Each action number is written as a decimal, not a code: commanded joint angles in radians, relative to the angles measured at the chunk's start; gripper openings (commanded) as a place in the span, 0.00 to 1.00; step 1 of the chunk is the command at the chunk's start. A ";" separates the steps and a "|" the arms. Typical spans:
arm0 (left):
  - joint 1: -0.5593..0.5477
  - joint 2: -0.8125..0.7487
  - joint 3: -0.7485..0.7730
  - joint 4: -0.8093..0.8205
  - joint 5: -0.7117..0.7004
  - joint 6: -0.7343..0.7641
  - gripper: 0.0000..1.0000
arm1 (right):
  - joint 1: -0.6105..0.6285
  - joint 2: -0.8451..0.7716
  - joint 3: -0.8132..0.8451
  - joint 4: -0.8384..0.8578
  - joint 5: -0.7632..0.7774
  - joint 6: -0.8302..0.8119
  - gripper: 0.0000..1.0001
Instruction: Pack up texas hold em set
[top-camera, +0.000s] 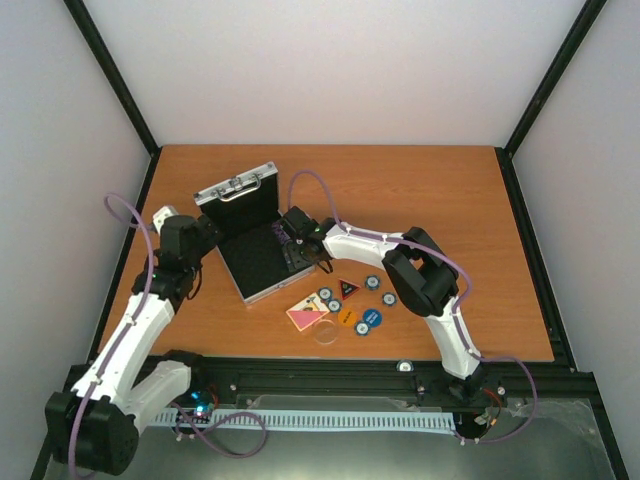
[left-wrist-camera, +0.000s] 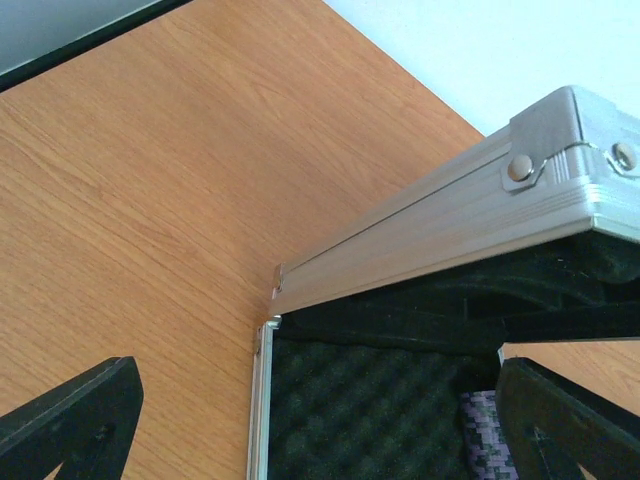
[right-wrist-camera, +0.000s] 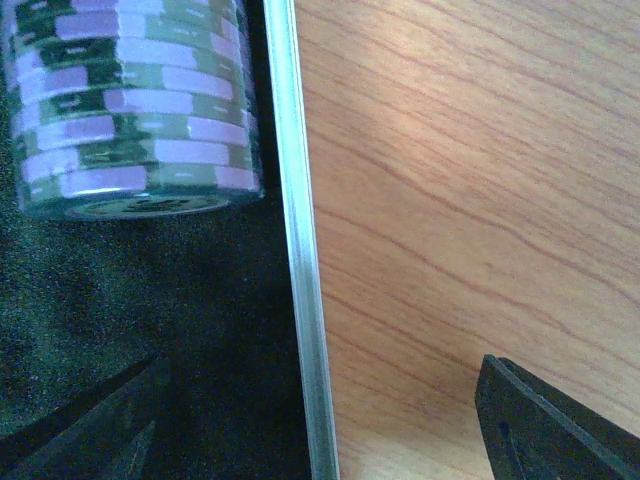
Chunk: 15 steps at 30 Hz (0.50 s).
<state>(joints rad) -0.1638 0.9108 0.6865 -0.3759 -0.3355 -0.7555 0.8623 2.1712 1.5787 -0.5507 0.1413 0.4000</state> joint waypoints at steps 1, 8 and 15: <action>-0.002 -0.042 -0.015 -0.035 0.004 0.008 1.00 | -0.006 0.035 0.014 -0.031 0.002 -0.013 0.84; -0.002 -0.088 -0.030 -0.068 0.013 0.010 1.00 | -0.006 0.017 0.021 -0.024 0.009 -0.017 0.85; -0.002 -0.098 -0.036 -0.093 0.023 0.013 1.00 | -0.007 -0.014 0.046 -0.028 0.011 -0.020 0.86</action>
<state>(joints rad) -0.1638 0.8280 0.6556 -0.4370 -0.3210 -0.7551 0.8612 2.1719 1.5951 -0.5690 0.1429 0.3885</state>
